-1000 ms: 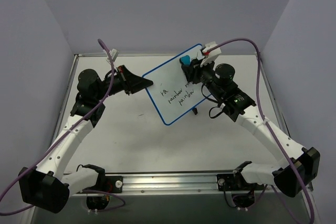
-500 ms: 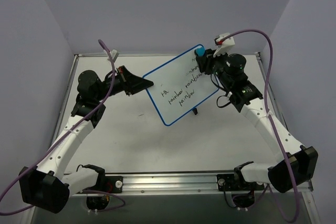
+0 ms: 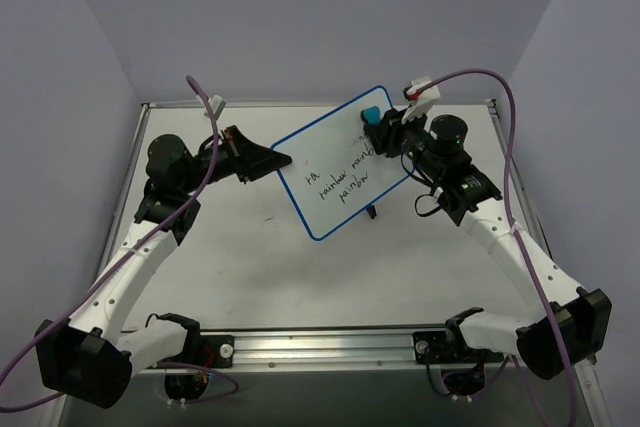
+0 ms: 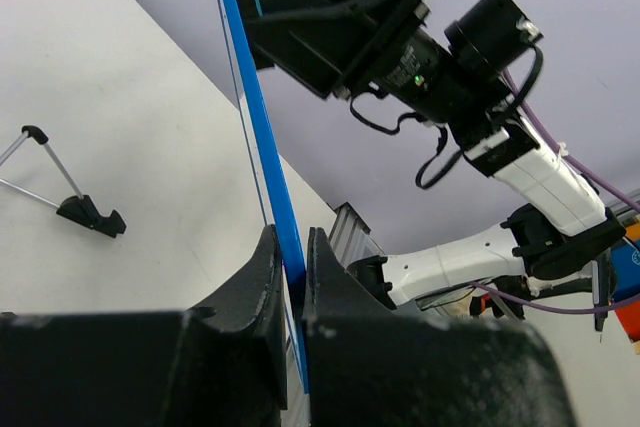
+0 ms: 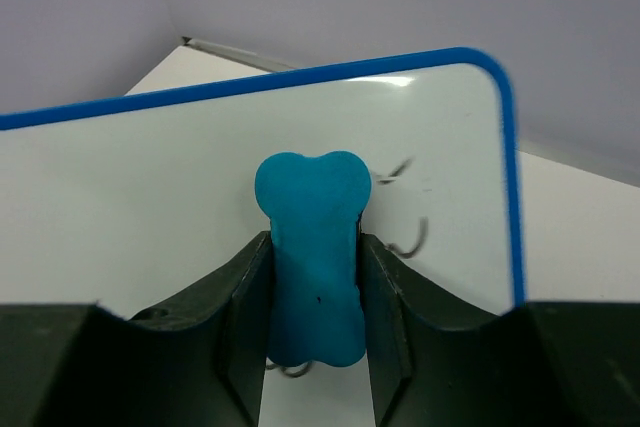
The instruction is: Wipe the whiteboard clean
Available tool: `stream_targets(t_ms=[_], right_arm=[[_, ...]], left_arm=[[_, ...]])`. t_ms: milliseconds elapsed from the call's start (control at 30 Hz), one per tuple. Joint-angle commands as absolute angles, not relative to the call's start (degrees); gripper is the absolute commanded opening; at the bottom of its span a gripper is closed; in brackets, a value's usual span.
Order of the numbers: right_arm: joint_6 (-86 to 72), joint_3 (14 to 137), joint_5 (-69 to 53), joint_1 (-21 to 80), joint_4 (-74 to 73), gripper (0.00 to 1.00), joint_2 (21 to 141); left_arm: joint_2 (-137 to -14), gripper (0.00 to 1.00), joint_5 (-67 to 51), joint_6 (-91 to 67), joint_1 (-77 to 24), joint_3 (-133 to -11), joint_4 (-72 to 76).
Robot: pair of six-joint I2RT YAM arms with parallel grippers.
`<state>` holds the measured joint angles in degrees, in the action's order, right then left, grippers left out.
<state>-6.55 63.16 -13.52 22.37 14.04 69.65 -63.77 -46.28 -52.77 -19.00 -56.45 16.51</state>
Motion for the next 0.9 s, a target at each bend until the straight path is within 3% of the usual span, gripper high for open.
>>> stream_targets(t_ms=[0,367,700,867], right_arm=[[-4.5,62.4,-17.2,28.8,8.7,0.05,70.9],[-5.1,68.1,-11.1,20.7,5.4,0.07,74.7],[-4.9,70.8,-14.8,20.4,5.9,0.06,79.3],[-5.1,71.1,-13.8,25.3,2.5,0.06,78.2]], left_arm=[[-60.7,0.02,-55.5,-56.3,-20.8,-59.9,37.8],[-60.3,0.02,-56.8,-55.6,-21.0,-59.5,36.9],[-58.8,0.02,-57.7,-51.3,-21.1,-60.5,30.8],[-58.2,0.02,-56.7,-47.7,-21.2,-61.5,26.7]])
